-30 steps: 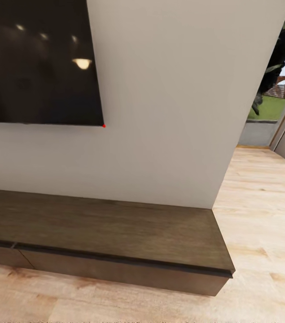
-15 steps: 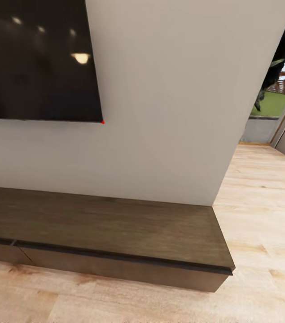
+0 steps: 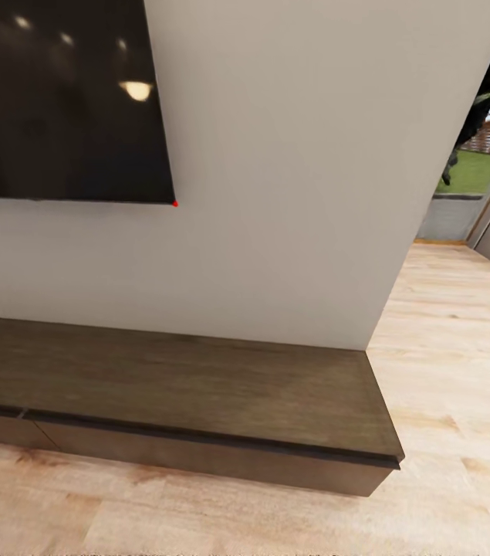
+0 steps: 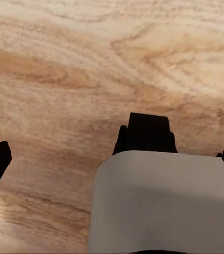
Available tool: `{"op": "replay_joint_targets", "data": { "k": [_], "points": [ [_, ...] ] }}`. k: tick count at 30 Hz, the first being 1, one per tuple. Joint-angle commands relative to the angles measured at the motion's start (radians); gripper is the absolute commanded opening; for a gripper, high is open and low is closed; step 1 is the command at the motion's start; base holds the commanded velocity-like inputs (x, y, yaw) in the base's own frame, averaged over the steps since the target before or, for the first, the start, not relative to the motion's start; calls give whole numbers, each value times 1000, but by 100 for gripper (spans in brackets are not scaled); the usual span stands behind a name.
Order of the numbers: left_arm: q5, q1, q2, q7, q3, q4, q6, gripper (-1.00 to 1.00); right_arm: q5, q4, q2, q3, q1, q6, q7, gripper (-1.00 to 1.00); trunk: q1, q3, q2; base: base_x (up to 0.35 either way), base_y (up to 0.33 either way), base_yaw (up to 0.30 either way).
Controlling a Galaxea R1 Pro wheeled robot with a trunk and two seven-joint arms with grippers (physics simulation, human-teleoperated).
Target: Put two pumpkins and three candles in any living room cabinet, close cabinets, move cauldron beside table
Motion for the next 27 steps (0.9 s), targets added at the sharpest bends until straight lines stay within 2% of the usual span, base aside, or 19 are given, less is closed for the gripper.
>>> {"op": "replay_joint_targets", "data": {
  "k": [1, 27],
  "points": [
    [0, 0, 0, 0, 0, 0, 0, 100, 0, 0, 0, 0, 0, 0, 0, 100, 0, -2, 0, 0, 0, 0],
    [0, 0, 0, 0, 0, 0, 0, 100, -3, 16, -5, -2, 0, 15, 3, 100, 0, -39, 0, 0, 0, 0]
  ]
}}
